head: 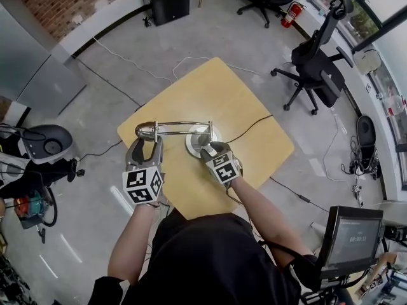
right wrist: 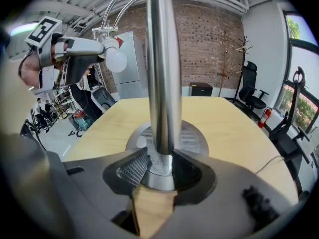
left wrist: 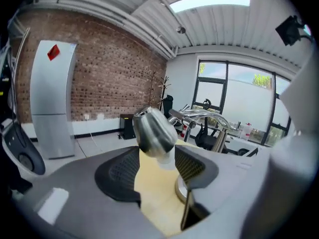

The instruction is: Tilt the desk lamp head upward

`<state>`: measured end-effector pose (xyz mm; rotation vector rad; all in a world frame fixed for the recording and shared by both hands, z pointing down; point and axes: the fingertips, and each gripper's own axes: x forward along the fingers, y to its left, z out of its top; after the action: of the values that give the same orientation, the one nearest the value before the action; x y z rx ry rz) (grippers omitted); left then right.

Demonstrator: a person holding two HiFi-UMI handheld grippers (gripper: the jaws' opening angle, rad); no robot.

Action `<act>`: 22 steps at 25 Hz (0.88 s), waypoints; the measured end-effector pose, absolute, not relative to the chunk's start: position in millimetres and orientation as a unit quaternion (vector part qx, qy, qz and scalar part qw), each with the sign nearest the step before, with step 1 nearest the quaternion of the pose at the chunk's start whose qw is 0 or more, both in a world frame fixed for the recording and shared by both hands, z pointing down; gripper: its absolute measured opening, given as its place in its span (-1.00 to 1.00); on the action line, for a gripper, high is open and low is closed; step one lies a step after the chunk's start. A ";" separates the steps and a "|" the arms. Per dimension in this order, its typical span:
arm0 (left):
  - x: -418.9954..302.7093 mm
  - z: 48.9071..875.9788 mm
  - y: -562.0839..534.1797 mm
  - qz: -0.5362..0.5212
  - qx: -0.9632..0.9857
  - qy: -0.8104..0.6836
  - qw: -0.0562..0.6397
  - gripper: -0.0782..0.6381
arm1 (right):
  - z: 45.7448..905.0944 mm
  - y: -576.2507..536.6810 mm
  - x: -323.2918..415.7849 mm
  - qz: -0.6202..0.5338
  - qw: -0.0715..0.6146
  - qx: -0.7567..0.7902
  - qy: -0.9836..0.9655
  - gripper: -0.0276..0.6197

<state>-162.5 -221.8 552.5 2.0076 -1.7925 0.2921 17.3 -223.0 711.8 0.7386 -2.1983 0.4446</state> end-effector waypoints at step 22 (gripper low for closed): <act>-150.2 433.6 -226.2 0.160 0.747 -0.645 -0.032 -0.13 | 576.4 -252.2 -0.4 0.098 0.218 0.306 -0.921 -0.39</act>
<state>-150.2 -226.2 433.6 2.3955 -2.0682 0.5132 -0.4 -252.2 576.4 0.8464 -2.5508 0.2724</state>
